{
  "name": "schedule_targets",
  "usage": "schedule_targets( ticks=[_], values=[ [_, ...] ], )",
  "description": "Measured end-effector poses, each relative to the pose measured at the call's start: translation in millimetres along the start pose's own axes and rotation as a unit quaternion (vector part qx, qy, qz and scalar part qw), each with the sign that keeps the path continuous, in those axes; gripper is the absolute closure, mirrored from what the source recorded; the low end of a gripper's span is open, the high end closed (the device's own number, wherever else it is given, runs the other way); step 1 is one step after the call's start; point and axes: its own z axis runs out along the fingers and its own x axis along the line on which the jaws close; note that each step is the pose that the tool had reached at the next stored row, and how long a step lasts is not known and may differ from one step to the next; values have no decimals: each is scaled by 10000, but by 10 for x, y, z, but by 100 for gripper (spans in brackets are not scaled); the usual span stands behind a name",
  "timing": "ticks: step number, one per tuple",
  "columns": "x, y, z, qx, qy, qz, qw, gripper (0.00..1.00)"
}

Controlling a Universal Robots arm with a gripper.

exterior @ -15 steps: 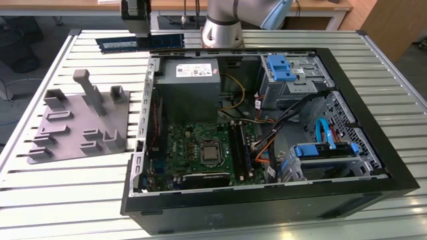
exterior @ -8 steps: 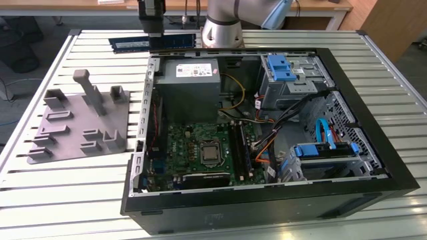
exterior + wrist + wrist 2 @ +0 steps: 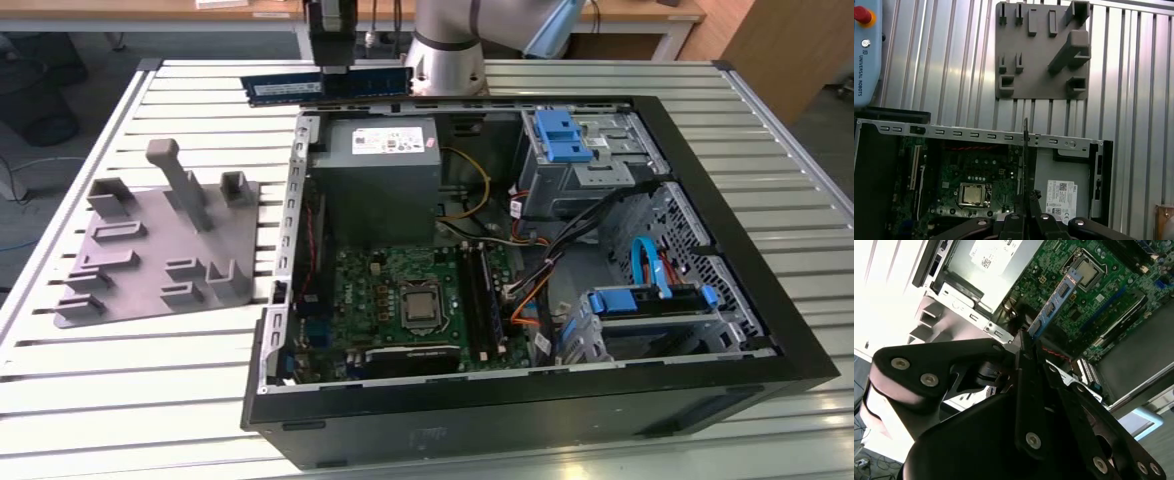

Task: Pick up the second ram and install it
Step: 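Pick up the second ram and move it above second insertion slot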

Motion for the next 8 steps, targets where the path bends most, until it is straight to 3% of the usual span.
schedule_targets(
  ticks=[8],
  values=[
    [14, -173, -12, -2, 0, 0, 10000, 86]
  ],
)
